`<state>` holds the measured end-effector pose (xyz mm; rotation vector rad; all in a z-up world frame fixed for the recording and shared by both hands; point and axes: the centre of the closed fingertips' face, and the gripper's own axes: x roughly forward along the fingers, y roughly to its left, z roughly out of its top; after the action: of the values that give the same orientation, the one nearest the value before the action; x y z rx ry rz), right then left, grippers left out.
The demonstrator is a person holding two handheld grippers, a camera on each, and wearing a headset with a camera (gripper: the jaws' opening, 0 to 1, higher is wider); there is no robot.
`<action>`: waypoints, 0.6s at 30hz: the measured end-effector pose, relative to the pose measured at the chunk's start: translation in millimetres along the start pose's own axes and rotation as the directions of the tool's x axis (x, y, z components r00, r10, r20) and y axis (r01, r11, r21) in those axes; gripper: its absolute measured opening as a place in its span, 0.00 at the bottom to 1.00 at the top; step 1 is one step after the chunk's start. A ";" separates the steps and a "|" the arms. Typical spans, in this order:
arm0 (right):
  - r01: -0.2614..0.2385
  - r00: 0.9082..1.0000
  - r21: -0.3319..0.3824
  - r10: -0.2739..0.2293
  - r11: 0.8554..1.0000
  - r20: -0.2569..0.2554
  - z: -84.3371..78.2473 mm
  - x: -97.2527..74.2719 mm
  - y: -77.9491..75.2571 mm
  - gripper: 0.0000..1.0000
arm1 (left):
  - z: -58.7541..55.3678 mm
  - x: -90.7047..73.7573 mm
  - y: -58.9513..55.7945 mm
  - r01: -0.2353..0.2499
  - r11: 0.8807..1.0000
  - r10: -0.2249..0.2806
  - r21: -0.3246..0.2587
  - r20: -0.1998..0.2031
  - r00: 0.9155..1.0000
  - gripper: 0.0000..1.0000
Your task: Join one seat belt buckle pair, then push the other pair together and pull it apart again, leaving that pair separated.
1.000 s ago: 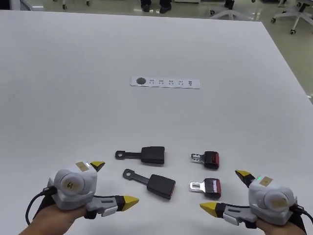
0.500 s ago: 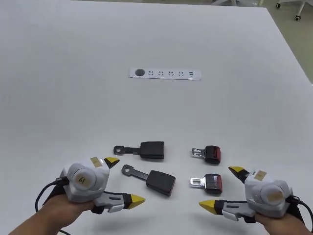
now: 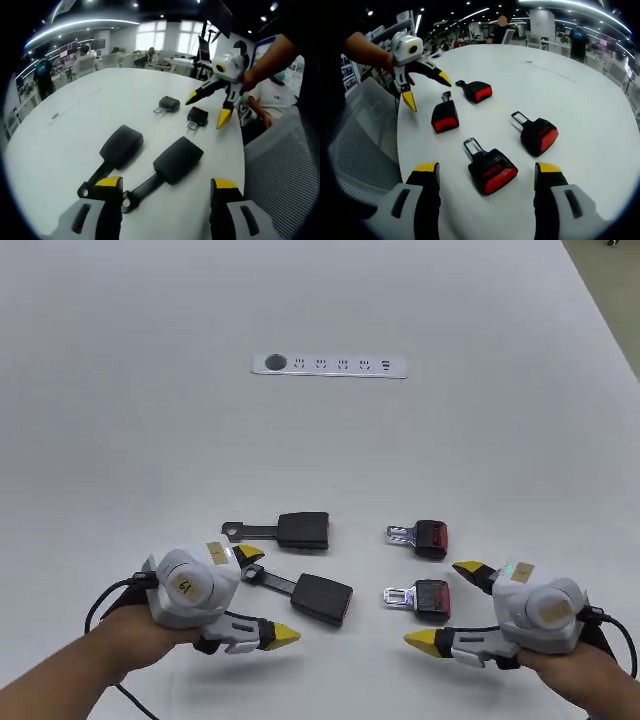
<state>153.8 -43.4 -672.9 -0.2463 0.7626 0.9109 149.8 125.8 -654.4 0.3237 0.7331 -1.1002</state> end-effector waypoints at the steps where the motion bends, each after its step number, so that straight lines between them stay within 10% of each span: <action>1: -0.009 1.000 -0.008 0.009 1.000 -0.002 0.3 0.9 0.4 0.77 | 0.1 3.8 -0.7 0.012 1.000 -0.012 0.013 -0.005 1.000 0.73; 9: -0.065 0.997 -0.045 0.063 0.997 -0.048 -5.2 7.0 2.1 0.71 | 1.7 25.7 -2.0 0.084 0.991 -0.080 0.106 -0.048 0.996 0.67; 18: -0.101 0.993 -0.103 0.095 0.989 -0.065 -9.1 7.5 -0.5 0.64 | 1.4 47.7 -5.5 0.196 0.944 -0.171 0.266 -0.117 0.978 0.57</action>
<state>152.6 -43.6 -684.6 -0.3336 0.7878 1.0429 157.4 89.7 -685.2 0.5554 0.7012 -1.3767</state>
